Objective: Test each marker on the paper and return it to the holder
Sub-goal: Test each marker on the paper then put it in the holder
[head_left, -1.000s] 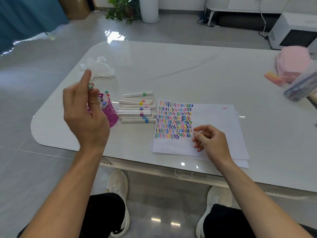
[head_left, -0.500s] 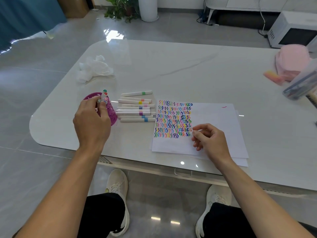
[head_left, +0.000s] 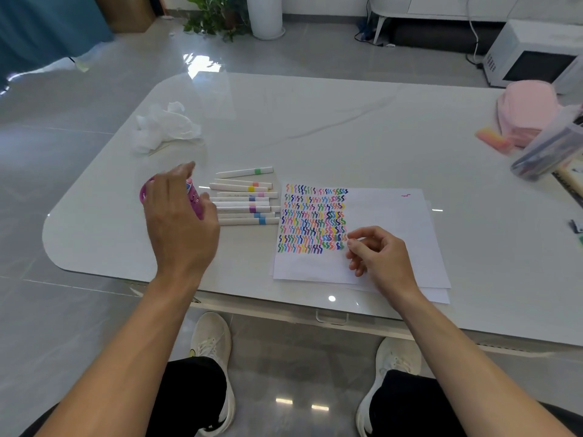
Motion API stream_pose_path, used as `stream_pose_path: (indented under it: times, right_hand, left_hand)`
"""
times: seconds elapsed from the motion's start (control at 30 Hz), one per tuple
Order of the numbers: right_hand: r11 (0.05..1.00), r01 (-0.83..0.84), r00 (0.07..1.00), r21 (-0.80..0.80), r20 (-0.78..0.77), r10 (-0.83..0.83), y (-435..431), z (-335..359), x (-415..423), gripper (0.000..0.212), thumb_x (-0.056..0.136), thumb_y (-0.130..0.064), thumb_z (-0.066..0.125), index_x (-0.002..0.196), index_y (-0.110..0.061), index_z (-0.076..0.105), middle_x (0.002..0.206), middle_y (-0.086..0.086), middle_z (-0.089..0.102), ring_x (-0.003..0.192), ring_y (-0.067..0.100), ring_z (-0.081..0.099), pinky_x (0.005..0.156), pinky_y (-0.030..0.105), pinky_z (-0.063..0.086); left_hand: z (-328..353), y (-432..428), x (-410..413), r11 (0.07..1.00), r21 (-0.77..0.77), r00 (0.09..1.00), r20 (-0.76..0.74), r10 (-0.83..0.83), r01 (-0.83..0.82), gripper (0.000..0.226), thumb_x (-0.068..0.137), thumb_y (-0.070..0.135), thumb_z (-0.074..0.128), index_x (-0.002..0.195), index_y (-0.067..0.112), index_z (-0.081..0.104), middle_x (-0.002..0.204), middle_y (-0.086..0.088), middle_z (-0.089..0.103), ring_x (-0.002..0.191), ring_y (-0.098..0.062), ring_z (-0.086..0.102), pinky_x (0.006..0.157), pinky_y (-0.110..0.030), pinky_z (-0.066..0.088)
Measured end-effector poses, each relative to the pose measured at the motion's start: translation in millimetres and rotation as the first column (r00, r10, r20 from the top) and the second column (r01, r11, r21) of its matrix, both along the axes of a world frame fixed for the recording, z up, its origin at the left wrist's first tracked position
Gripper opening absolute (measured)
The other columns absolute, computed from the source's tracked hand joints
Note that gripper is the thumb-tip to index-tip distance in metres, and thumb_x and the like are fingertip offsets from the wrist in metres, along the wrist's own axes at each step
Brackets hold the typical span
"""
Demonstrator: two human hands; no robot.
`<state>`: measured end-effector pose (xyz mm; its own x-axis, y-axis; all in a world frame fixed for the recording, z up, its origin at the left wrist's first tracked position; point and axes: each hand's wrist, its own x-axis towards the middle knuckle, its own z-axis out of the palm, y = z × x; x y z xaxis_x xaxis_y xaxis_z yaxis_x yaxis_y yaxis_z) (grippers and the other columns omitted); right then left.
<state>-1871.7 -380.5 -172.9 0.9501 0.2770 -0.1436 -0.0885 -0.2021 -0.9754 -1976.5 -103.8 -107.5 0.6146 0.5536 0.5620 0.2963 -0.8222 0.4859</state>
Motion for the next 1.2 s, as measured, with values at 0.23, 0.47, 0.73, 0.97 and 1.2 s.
stream_pose_path:
  times: [0.23, 0.47, 0.73, 0.97, 1.2]
  right_hand:
    - [1.000, -0.009, 1.000, -0.013, 0.010, 0.009, -0.6, 3.4, -1.1, 0.005, 0.095, -0.003, 0.067, 0.100, -0.004, 0.071, 0.074, 0.018, 0.071, 0.054, 0.020, 0.062, 0.048, 0.028, 0.052]
    - [1.000, -0.006, 1.000, 0.010, 0.016, 0.006, -3.7, 9.5, -2.7, 0.005, 0.096, -0.004, 0.068, 0.099, -0.006, 0.071, 0.072, 0.015, 0.071, 0.054, 0.020, 0.062, 0.049, 0.028, 0.052]
    - [1.000, 0.008, 1.000, 0.028, 0.013, -0.008, -5.9, 11.6, -1.5, 0.005, 0.095, -0.003, 0.068, 0.099, -0.003, 0.070, 0.073, 0.018, 0.070, 0.054, 0.022, 0.061, 0.048, 0.029, 0.051]
    - [1.000, -0.004, 1.000, 0.003, 0.012, 0.004, -6.3, 9.4, -2.7, 0.005, 0.096, -0.005, 0.068, 0.098, -0.008, 0.071, 0.071, 0.013, 0.071, 0.055, 0.020, 0.062, 0.050, 0.029, 0.052]
    - [1.000, -0.006, 1.000, -0.001, 0.029, 0.006, -4.5, 11.2, -1.8, 0.005, 0.096, -0.006, 0.067, 0.099, -0.009, 0.071, 0.072, 0.010, 0.072, 0.056, 0.020, 0.064, 0.051, 0.028, 0.054]
  left_hand:
    - [-21.7, -24.8, 11.0, 0.942, -0.062, 0.911, -0.244, -0.334, 0.329, 0.019, 0.098, 0.018, 0.060, 0.115, 0.016, 0.067, 0.108, 0.000, 0.067, 0.099, -0.018, 0.060, 0.083, -0.040, 0.055]
    - [-44.6, -33.4, 18.5, 0.935, -0.133, 0.774, -0.530, -0.347, 0.329, 0.038, 0.104, 0.025, 0.046, 0.141, 0.021, 0.054, 0.144, 0.003, 0.055, 0.132, -0.020, 0.049, 0.103, -0.039, 0.046]
    - [-47.8, -36.4, 22.8, 0.961, -0.101, 0.788, -0.553, -0.270, 0.258, 0.037, 0.100, 0.020, 0.054, 0.137, 0.019, 0.058, 0.125, -0.002, 0.057, 0.120, -0.023, 0.050, 0.091, -0.042, 0.050]
    - [-48.8, -36.1, 25.1, 0.970, -0.122, 0.813, -0.529, -0.245, 0.212, 0.018, 0.088, 0.025, 0.075, 0.104, 0.017, 0.072, 0.112, 0.000, 0.060, 0.109, -0.022, 0.052, 0.090, -0.039, 0.045]
    - [-34.8, -43.4, 27.9, 0.959, -0.121, 0.875, -0.394, -0.283, 0.256, 0.017, 0.095, 0.016, 0.067, 0.107, 0.028, 0.063, 0.097, 0.016, 0.061, 0.104, -0.013, 0.046, 0.082, -0.030, 0.018]
